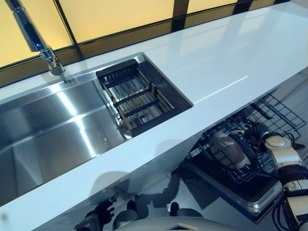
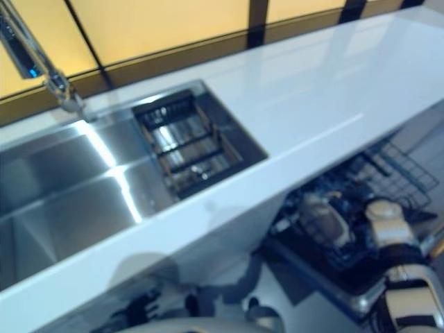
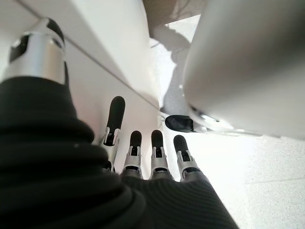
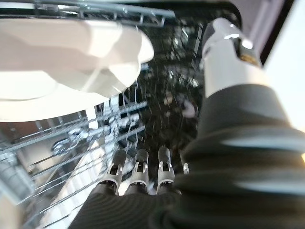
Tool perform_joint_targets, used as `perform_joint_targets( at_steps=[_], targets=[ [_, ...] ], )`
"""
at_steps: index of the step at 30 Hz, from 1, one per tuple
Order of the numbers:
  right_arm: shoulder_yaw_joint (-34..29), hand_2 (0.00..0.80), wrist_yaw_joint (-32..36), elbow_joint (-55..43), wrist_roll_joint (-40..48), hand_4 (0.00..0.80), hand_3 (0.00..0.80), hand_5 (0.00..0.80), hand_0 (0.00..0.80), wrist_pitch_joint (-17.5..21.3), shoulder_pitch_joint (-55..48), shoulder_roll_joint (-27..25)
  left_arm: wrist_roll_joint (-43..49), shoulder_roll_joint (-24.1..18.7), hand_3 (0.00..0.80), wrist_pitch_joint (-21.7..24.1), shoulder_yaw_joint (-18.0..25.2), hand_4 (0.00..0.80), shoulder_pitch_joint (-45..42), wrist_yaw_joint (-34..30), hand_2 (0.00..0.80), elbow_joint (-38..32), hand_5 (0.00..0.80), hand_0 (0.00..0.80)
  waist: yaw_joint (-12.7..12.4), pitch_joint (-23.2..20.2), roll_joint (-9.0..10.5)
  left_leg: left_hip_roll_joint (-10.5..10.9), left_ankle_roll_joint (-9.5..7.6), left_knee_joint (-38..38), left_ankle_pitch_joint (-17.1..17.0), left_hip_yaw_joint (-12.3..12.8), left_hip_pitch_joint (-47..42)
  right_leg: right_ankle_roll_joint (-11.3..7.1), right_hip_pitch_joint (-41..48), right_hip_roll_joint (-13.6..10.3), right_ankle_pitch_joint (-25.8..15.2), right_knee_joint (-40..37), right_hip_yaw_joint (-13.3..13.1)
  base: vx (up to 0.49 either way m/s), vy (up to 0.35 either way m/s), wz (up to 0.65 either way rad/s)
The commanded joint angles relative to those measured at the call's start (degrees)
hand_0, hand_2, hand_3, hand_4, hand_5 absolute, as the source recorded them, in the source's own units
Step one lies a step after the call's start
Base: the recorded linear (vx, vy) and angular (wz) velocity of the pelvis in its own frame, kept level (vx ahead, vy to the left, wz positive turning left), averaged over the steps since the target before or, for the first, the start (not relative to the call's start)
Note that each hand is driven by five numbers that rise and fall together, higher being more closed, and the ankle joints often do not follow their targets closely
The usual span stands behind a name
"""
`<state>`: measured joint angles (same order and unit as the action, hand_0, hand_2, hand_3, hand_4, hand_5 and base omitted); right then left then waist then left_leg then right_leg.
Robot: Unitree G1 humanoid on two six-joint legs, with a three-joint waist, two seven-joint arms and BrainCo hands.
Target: Take plates into dishwasher
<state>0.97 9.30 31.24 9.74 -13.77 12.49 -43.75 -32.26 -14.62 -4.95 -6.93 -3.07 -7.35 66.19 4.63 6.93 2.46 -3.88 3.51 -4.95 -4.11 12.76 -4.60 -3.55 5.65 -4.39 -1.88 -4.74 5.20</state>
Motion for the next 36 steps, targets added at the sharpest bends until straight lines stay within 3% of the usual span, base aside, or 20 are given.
perform_joint_targets(
  at_steps=[1, 4, 8, 12, 13, 15, 18, 24, 29, 32, 36],
  targets=[
    [-2.13, 0.0, -1.74, -3.22, 1.02, 0.0, 0.0, 0.0, 0.0, 3.35, -0.59, -1.5, 2.2, -1.48, 0.0, 1.23, 3.12, 0.0, 3.34, 0.4, 0.0, 2.5, 0.0, 0.0, 2.15, -0.36, 3.01, 1.98, -2.28, 1.47, 6.27, 0.86, -4.05, -6.46, -6.69, -4.12, -8.08, 0.94, -1.9, -0.091, -0.038, -0.15],
    [-3.56, 0.0, -1.68, -6.53, 1.76, 0.0, 0.0, 0.0, 0.0, 3.86, -1.7, -0.67, 2.03, -2.65, 0.0, 0.48, 3.45, 0.0, 3.44, 1.62, 0.0, 1.78, 0.0, 0.0, 2.36, 0.57, 2.76, 0.34, -2.45, 1.05, 5.09, 2.05, -3.39, -7.43, -9.46, -5.39, -8.89, 6.15, -1.3, -0.246, -0.09, -0.39],
    [-2.53, 0.0, -4.25, -5.56, 3.77, 0.0, 0.0, 0.0, 0.0, 5.94, 0.35, 0.26, -1.13, -3.54, 0.0, -0.21, 3.72, 0.0, 5.13, 2.86, 0.0, 2.24, 0.0, 0.0, -0.98, -0.45, 1.85, -1.85, -3.22, 3.03, 3.05, 4.6, 1.56, -6.31, -5.95, -9.85, -8.44, 15.06, 0.85, -0.379, -0.149, -0.57],
    [-0.45, 0.0, -7.08, -1.02, 5.76, 0.0, 0.0, 0.0, 0.0, 6.2, 4.21, 0.09, -3.04, -4.0, 0.0, -0.29, 2.91, 0.0, 6.67, 3.25, 0.0, 2.86, 0.0, 0.0, -4.78, -1.85, 2.77, -2.34, -3.47, 8.1, 3.22, 2.27, 8.55, -5.67, 0.6, -11.26, -8.13, 15.35, -0.97, -0.313, -0.228, -0.33],
    [0.07, 0.0, -8.57, 0.0, 6.42, 0.0, 0.0, 0.0, 0.0, 5.89, 5.36, 0.05, -3.36, -4.32, 0.0, -0.29, 2.79, 0.0, 7.19, 3.28, 0.0, 2.89, 0.0, 0.0, -5.39, -1.91, 3.51, -2.42, -3.56, 10.17, 3.64, 1.48, 10.41, -5.84, 1.81, -11.07, -6.86, 13.77, -1.58, -0.257, -0.302, -0.33],
    [0.84, 0.0, -9.04, 1.51, 7.64, 0.0, 0.0, 0.0, 0.0, 5.52, 7.01, -0.23, -3.36, -4.72, 0.0, -0.15, 3.38, 0.0, 8.09, 3.72, 0.0, 3.39, 0.0, 0.0, -6.69, -1.7, 4.45, -3.71, -3.22, 12.85, 3.85, 1.3, 12.9, -6.07, 3.35, -10.65, -4.39, 12.16, 0.46, -0.215, -0.321, -0.61],
    [0.33, 0.0, -8.07, 2.63, 11.36, 0.0, 0.0, 0.0, 0.0, 3.62, 7.59, -2.3, -4.87, -5.39, 0.0, -0.59, 4.68, 0.0, 9.86, 4.72, 0.0, 3.55, 0.0, 0.0, -7.11, -1.26, 4.96, -8.36, -0.88, 16.17, 2.08, 2.0, 16.86, -6.24, 6.0, -7.82, 3.84, 8.52, 1.38, -0.156, -0.271, -0.37],
    [-3.99, 0.0, -8.95, 5.88, 15.2, 0.0, 0.0, 0.0, 0.0, 3.47, 4.56, -2.14, -7.13, -3.05, 0.0, 0.99, 5.17, 0.0, 9.1, 3.83, 0.0, 3.49, 0.0, 0.0, -6.61, -1.26, 4.07, -9.99, 1.21, 11.82, -1.41, 2.42, 15.53, -5.72, 7.65, -6.69, 6.35, 7.24, 2.12, -0.115, -0.092, 0.09],
    [-5.35, 0.0, -6.58, 11.14, 18.62, 0.0, 0.0, 0.0, 0.0, 2.93, 4.95, -1.46, -9.18, -2.76, 0.0, 1.48, 6.17, 0.0, 8.42, 4.19, 0.0, 4.22, 0.0, 0.0, -6.65, -1.65, 2.9, -11.94, 3.23, 6.93, -4.9, 2.29, 13.75, -4.2, 7.34, -5.61, 7.77, 7.69, 2.89, -0.097, -0.073, 0.04],
    [-4.88, 0.0, -7.08, 12.82, 22.01, 0.0, 0.0, 0.0, 0.0, 3.56, 6.03, -0.4, -10.09, -2.61, 0.0, 2.29, 6.66, 0.0, 7.76, 4.35, 0.0, 4.21, 0.0, 0.0, -7.37, -1.36, 2.04, -12.77, 4.14, 3.87, -7.31, -0.41, 13.4, -2.35, 7.27, -3.82, 8.85, 7.9, 1.88, -0.068, -0.099, 0.04],
    [-4.9, 0.0, -6.16, 14.6, 22.41, 0.0, 0.0, 0.0, 0.0, 4.04, 5.91, 1.76, -10.46, -2.28, 0.0, 2.5, 7.4, 0.0, 6.96, 3.95, 0.0, 3.21, 0.0, 0.0, -7.19, -0.67, 0.74, -14.54, 5.53, 1.14, -10.14, 1.58, 13.66, -0.62, 6.65, -0.67, 8.83, 7.31, 3.77, -0.103, -0.12, 0.06]
  ],
)
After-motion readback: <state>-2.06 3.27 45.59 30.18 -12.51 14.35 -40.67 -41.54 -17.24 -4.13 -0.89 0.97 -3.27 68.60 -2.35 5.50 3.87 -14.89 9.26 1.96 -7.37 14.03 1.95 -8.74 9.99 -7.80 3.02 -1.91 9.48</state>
